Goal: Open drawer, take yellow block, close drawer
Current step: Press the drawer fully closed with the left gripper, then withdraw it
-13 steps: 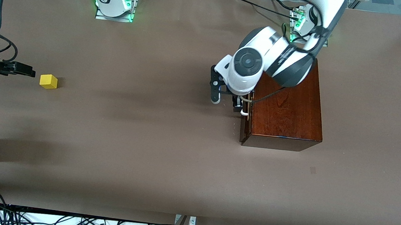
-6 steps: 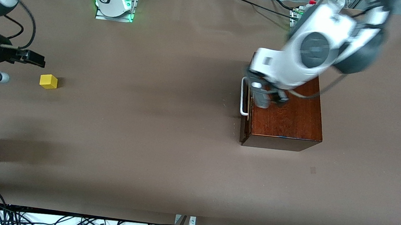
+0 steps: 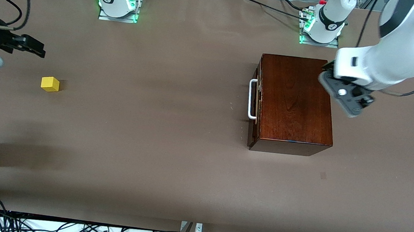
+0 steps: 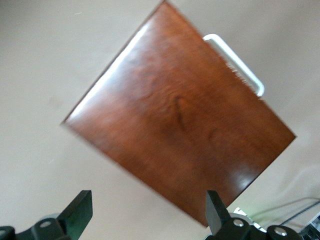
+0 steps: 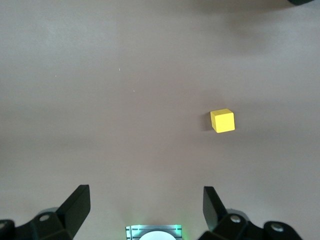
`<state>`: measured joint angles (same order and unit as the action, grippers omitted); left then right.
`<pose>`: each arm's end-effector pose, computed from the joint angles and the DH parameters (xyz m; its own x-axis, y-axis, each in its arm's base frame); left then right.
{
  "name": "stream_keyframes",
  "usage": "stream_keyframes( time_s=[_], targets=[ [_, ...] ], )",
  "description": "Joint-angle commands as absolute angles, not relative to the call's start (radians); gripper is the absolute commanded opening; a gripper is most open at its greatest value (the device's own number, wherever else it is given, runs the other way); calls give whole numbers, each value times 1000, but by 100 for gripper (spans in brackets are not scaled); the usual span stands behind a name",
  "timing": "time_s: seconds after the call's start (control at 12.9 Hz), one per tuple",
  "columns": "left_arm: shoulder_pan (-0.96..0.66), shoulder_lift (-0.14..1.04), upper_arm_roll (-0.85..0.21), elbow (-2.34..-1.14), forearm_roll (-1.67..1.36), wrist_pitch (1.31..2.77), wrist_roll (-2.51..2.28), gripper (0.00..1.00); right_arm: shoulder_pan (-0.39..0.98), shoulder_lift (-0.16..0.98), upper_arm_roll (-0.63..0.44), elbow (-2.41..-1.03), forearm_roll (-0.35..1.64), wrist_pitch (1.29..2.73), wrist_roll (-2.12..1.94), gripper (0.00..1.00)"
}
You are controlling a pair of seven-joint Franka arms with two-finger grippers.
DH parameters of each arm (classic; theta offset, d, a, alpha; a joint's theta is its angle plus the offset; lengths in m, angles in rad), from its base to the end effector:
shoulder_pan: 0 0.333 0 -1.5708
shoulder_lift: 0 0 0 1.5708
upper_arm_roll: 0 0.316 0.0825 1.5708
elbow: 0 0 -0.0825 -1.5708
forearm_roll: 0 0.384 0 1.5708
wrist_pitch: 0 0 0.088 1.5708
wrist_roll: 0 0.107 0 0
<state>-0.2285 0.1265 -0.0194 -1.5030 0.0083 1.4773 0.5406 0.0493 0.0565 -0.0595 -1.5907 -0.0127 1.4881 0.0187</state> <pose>0.5633 -0.1409 0.5768 0.6953 -0.7064 -0.1330 -0.7039 -0.7066 0.0730 0.5593 -0.0063 0.5773 0.9870 -0.0303 -0.1580 -0.0276 -0.9994 0.0190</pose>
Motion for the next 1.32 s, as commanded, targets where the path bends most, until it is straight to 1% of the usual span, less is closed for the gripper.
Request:
stream_keyframes(
  time_s=[0.0,0.23,0.39,0.47,0.54,0.7,0.78,0.86,1.01,1.24],
  targets=[
    [-155,95,-43,-1477,40,1443,470,100,-8,35,0,-1611,-28,1477,61,100],
    [-30,63,-103,-1486,40,1447,420,100,-6,37,2,-1605,-26,1483,95,100],
    [29,57,-114,-1488,38,1456,417,100,-6,37,0,-1595,-25,1486,95,100],
    [35,48,-109,-1499,40,1480,405,100,-6,37,-2,-1594,-20,1486,97,100],
    [35,7,-101,-1552,40,1520,341,100,-8,37,-2,-1594,-15,1493,97,100],
    [37,-81,-100,-1667,38,1592,51,100,-8,37,-6,-1595,-11,1529,78,100],
    [35,-96,-101,-1687,38,1597,-68,100,-8,37,-8,-1595,-11,1534,78,100],
    [35,-97,-100,-1690,37,1595,-83,100,-8,35,-8,-1597,-14,1539,77,100],
    [32,-94,-100,-1710,37,1600,-60,100,-9,37,-12,-1604,-11,1566,8,100],
    [17,-89,-71,-1715,35,1608,-17,100,-8,37,-15,-1601,-11,1556,9,100]
  ],
)
